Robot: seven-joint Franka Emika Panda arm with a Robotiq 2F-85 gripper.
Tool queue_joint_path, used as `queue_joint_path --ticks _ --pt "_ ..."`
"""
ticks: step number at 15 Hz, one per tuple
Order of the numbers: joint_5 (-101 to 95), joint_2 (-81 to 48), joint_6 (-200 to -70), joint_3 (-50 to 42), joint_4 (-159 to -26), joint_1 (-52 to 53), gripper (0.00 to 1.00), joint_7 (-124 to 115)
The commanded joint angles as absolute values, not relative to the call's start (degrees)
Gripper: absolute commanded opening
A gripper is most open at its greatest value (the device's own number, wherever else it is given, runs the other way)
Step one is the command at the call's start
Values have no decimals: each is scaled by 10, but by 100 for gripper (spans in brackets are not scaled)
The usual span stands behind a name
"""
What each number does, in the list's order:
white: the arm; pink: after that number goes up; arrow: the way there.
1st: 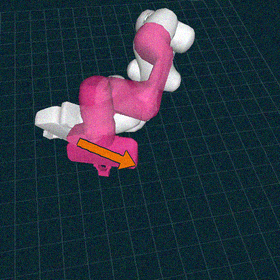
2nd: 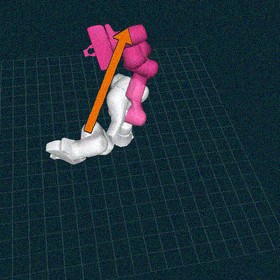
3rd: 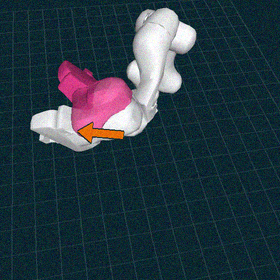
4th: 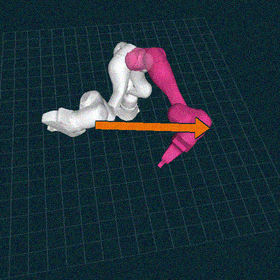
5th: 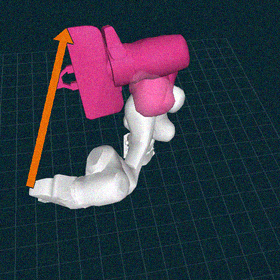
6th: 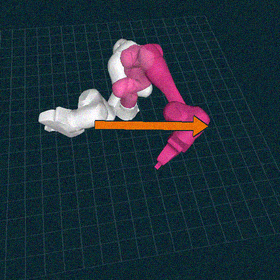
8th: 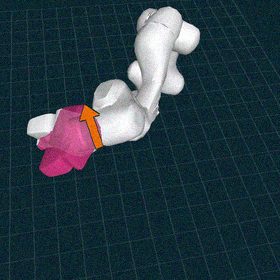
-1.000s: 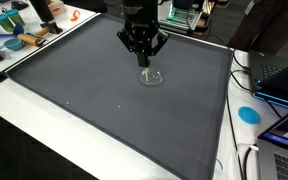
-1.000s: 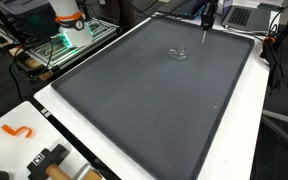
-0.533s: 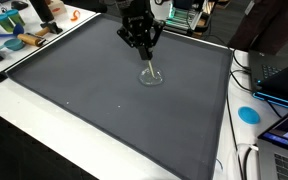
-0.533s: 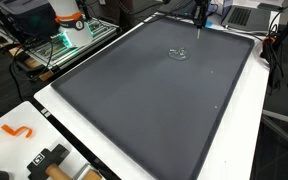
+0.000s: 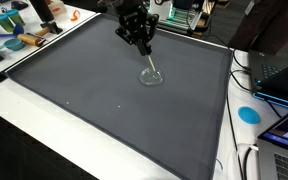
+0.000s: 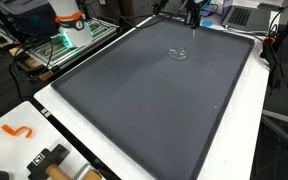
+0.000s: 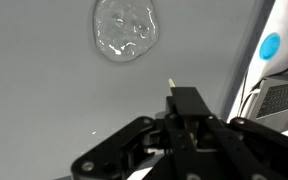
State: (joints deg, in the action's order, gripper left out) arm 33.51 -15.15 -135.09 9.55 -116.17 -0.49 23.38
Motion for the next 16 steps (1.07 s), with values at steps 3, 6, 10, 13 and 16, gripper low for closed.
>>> queue_joint_path --ticks 3,6,10,13,16 --pt "414 -123 -1346 98 -1207 -26 3 325" --pt "443 -120 -1343 93 -1216 -29 3 361" --pt "473 -116 -1341 87 -1227 -29 3 399" --pt "487 -116 -1342 82 -1233 -27 3 424" --pt "495 -116 -1343 78 -1240 -25 3 442"
